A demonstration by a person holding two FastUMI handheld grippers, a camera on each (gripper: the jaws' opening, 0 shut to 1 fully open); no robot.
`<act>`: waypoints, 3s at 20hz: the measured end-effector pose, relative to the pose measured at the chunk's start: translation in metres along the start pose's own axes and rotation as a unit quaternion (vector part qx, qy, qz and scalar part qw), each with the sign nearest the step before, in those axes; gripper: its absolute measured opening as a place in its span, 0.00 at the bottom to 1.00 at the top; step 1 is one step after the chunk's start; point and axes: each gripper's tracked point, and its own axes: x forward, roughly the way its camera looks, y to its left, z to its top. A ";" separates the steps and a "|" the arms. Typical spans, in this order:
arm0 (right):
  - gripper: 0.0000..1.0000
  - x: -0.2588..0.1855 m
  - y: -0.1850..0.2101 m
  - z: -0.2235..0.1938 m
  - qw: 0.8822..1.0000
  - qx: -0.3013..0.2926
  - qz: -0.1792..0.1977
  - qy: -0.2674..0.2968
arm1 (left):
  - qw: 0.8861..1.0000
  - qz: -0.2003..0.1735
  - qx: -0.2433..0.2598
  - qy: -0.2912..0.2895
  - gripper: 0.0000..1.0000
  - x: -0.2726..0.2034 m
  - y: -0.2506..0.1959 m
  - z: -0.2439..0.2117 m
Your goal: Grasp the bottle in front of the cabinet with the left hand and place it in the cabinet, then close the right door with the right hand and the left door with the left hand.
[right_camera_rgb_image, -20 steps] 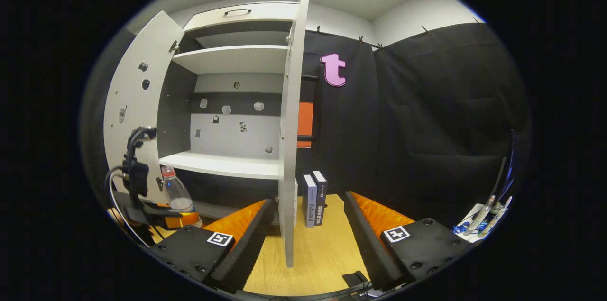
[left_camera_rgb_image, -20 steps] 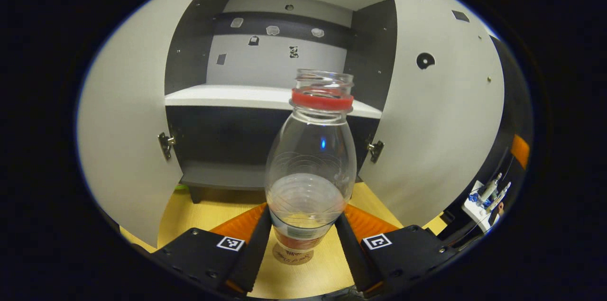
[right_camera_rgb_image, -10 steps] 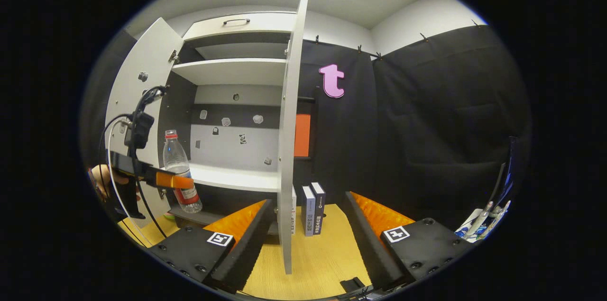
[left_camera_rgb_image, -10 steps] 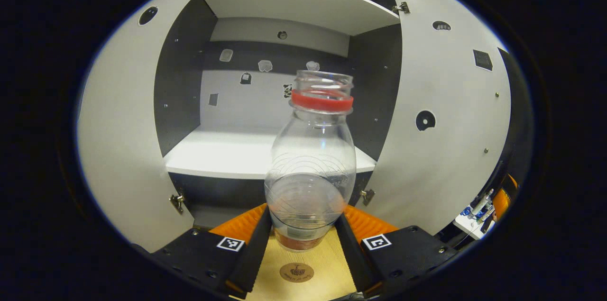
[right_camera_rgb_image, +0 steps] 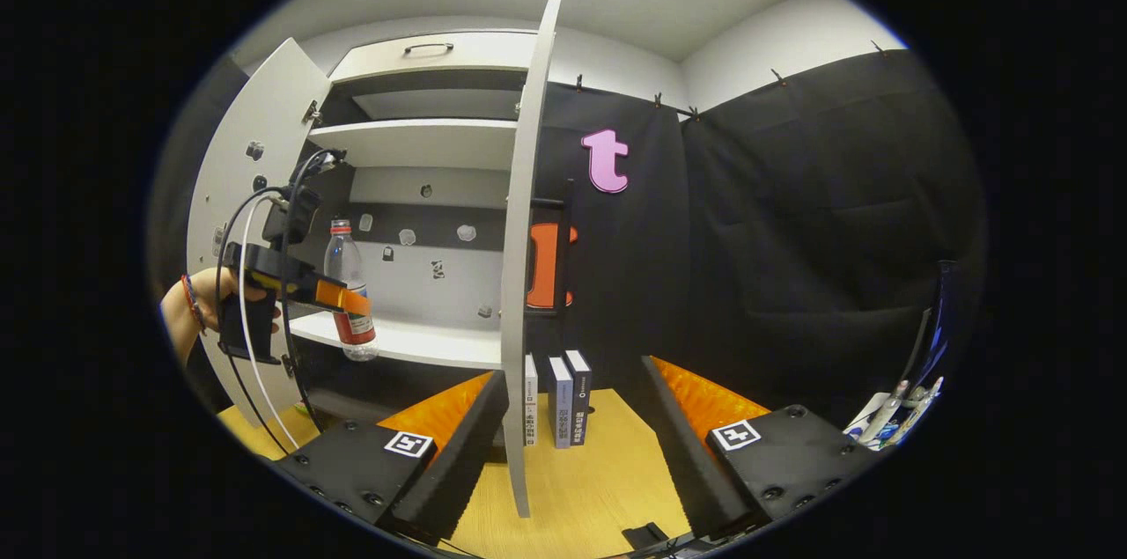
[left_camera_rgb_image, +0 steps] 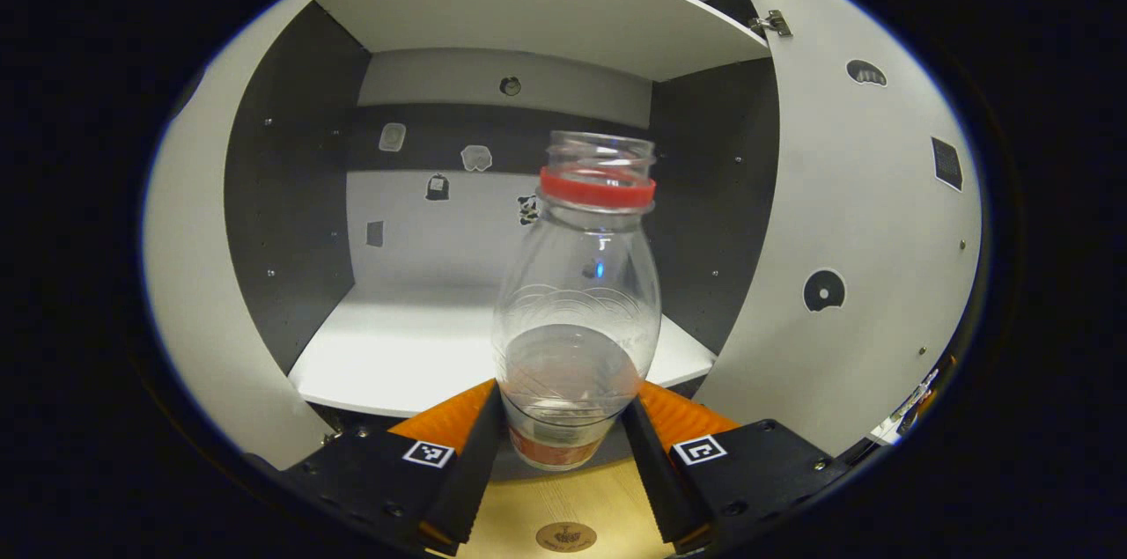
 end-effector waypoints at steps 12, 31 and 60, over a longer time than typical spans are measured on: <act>0.92 0.019 -0.029 -0.005 0.999 -0.005 -0.040 0.005 | 0.999 0.005 0.029 0.031 0.76 0.092 0.005 0.012; 0.99 0.033 -0.029 -0.015 0.999 0.000 -0.034 0.020 | 0.999 0.027 0.014 0.012 0.87 0.086 0.010 0.017; 0.99 0.066 -0.013 -0.022 0.998 0.008 0.037 0.047 | 0.984 0.115 -0.018 -0.138 0.94 -0.225 0.073 0.024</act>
